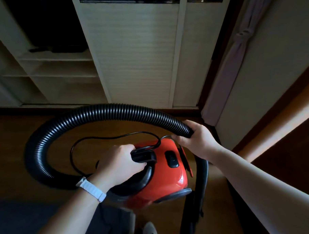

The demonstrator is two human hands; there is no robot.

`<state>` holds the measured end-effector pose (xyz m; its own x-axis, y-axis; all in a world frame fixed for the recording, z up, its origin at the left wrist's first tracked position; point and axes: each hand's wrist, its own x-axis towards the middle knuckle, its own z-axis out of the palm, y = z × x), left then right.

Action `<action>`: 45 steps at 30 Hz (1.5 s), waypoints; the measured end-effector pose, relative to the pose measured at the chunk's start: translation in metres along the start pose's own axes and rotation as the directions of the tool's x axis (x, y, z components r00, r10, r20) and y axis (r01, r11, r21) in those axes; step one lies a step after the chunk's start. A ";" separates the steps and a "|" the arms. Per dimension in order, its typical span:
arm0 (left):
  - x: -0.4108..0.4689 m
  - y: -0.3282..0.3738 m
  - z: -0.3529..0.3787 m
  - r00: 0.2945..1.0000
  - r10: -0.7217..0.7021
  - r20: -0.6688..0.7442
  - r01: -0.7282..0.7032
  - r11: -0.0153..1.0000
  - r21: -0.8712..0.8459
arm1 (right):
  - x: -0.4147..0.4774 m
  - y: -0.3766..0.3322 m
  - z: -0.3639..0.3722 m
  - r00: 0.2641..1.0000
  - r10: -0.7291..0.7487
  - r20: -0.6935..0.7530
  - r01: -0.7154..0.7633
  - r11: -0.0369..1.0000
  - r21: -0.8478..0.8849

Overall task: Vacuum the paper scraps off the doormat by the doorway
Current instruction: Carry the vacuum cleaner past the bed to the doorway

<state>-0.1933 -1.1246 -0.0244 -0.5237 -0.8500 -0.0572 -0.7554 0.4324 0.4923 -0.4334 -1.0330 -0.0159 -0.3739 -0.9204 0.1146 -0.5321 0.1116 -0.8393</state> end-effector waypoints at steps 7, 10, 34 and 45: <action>0.108 -0.008 -0.038 0.992 0.119 -0.044 -0.110 0.980 0.168 | 0.098 -0.002 0.008 0.996 -0.016 -0.085 0.017 1.000 0.010; 0.149 -0.015 -0.047 0.995 0.086 -0.046 -0.077 0.982 0.173 | 0.144 0.002 0.007 0.995 -0.035 -0.091 0.035 0.999 -0.003; 0.427 -0.044 -0.075 0.935 -0.301 -0.186 0.332 0.928 0.171 | 0.536 0.033 0.064 0.887 -0.245 0.391 0.134 0.948 0.290; 0.484 -0.158 -0.115 0.861 -0.452 -0.233 0.486 0.867 0.115 | 0.643 -0.021 0.177 0.828 -0.304 0.471 0.228 0.950 0.212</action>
<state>-0.2822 -1.6394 -0.0298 -0.0179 -0.9974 -0.0691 -0.9541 -0.0036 0.2995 -0.5281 -1.6933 -0.0193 0.2100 -0.9726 0.1000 -0.4295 -0.1836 -0.8842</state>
